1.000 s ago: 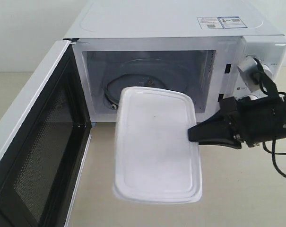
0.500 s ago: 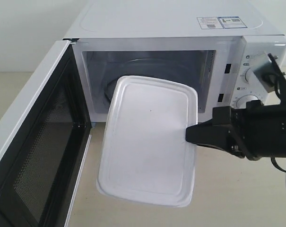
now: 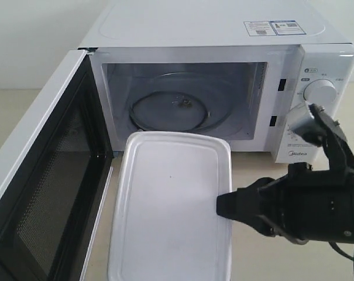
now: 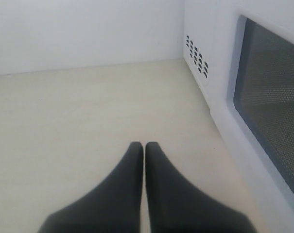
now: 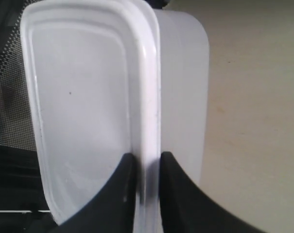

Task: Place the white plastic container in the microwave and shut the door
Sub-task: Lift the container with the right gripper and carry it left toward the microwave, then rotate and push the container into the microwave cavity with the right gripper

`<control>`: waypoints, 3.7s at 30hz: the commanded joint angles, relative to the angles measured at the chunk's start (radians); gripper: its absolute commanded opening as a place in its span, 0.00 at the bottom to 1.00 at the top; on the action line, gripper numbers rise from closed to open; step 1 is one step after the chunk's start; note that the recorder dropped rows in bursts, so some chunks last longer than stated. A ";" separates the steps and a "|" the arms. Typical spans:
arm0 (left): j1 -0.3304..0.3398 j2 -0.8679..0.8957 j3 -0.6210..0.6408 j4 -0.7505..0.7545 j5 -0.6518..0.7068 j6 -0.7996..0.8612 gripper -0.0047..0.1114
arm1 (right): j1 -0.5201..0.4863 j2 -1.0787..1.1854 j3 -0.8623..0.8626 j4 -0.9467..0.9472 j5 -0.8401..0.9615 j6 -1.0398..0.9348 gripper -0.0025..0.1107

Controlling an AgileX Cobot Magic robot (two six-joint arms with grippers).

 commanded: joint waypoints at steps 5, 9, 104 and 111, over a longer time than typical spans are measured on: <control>0.005 -0.004 0.004 -0.012 -0.001 -0.008 0.07 | 0.151 -0.012 0.001 0.015 -0.096 0.011 0.02; 0.005 -0.004 0.004 -0.012 -0.001 -0.008 0.07 | 0.151 -0.012 0.001 0.015 -0.213 0.060 0.02; 0.005 -0.004 0.004 -0.012 -0.001 -0.008 0.07 | 0.343 0.670 -0.366 -0.936 -1.352 2.131 0.02; 0.005 -0.004 0.004 -0.012 -0.001 -0.008 0.07 | 0.326 0.733 -0.455 -0.935 -1.330 2.146 0.02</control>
